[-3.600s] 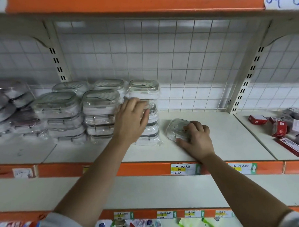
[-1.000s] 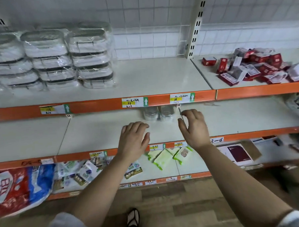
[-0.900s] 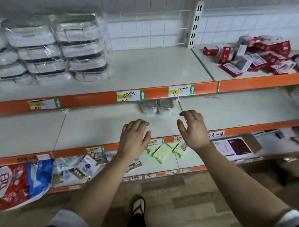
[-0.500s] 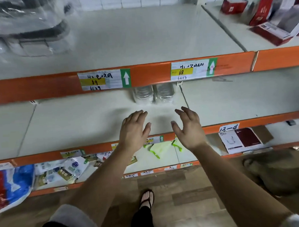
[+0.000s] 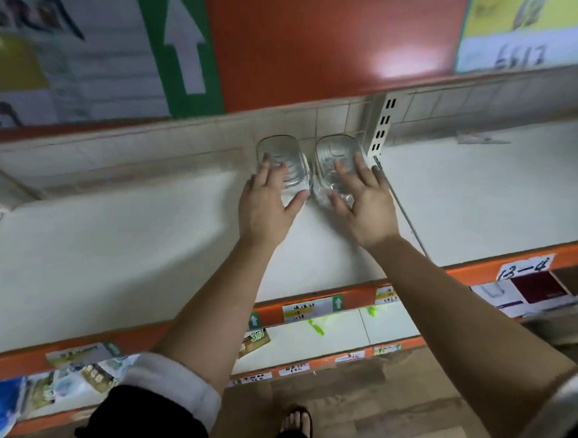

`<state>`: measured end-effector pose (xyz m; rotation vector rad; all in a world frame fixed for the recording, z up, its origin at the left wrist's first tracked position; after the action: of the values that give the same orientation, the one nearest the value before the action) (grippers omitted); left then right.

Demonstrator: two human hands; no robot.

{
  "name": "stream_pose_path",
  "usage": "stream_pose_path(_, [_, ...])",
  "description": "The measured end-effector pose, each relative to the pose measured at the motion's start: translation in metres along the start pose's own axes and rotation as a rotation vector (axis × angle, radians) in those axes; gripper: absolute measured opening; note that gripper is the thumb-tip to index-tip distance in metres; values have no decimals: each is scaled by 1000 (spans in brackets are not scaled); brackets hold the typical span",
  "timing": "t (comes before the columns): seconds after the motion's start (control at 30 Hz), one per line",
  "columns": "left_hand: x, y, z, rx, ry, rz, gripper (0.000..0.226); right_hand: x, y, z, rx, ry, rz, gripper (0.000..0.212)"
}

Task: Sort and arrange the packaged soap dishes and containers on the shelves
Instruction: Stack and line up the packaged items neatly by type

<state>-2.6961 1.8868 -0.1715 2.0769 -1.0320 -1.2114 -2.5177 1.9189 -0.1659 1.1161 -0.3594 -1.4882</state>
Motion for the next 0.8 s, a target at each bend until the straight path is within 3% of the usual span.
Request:
stream_pose_path(0.17, [-6,-2,1,89,53,-88,50,-12,-11,5,-64,-119,-142,48])
stream_pose_path(0.43, [26,27,1,76,27,-118,44,15,5,9,-92,-113,-214,43])
stream_pose_path(0.8, [111,115,-50,67,-20,-144,44,96,105,37,-136,-139,-214,41])
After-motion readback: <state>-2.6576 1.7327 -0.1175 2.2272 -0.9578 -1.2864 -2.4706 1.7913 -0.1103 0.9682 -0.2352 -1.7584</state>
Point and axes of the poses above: each hand's wrist, its own x-axis away from the middle knuckle, its own y-axis out of the back of the hand, z = x × y, the point moved 4 cm from there along -x, towards the middle knuckle, and after that the axes turned 14 degrees about -z, right-handed, at the moved point
